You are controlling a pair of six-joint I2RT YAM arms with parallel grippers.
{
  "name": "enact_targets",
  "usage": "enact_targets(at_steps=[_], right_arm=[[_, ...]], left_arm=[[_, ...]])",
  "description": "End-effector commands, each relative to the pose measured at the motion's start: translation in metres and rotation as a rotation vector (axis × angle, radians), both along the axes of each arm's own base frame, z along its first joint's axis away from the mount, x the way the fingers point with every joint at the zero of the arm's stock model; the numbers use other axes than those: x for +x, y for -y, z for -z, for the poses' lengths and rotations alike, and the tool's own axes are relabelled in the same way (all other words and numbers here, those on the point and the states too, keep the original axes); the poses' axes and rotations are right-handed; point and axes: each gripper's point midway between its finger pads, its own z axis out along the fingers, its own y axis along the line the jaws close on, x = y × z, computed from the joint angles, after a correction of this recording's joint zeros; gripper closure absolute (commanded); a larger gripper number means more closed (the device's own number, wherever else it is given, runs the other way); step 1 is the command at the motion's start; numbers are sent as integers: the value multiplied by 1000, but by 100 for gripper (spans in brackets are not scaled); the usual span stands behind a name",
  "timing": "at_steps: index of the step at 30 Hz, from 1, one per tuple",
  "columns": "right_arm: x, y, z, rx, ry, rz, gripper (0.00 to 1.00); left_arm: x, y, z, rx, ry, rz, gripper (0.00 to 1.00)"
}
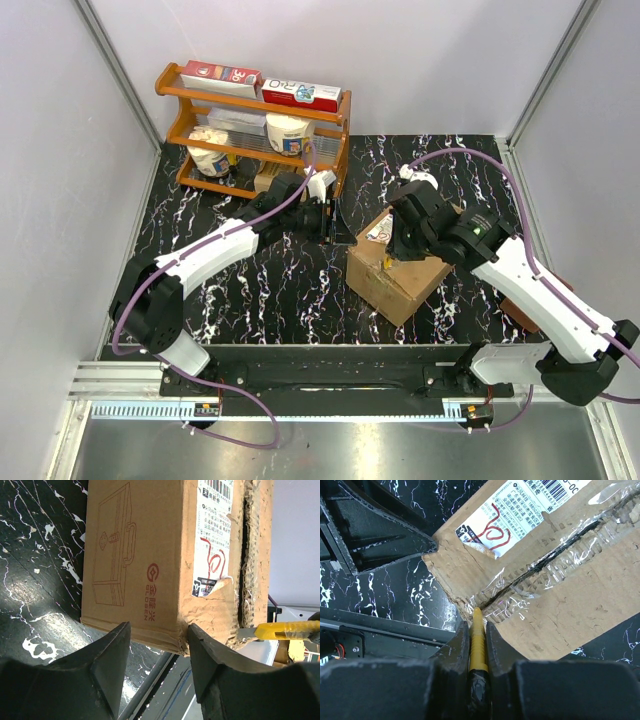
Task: Unpack the express box
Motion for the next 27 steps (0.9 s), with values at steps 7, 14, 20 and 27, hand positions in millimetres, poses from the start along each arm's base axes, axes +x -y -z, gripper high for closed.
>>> enact_targets(at_steps=[7,14,20,27], right_arm=[[-6,-1,8,-23,-38,-40,100],[-21,-9,19,8,-110,-93,100],[-33,-13,2,51,-130,-152,100],[-59,-13,-12,104,-175,-247,100]], left_arm=[[-1,-8,16,61,-9,-10,47],[0,-8,18,64,-11,-13,47],[1,-8,17,64,-9,-14,47],[2,-8,19,69,-9,-17,47]])
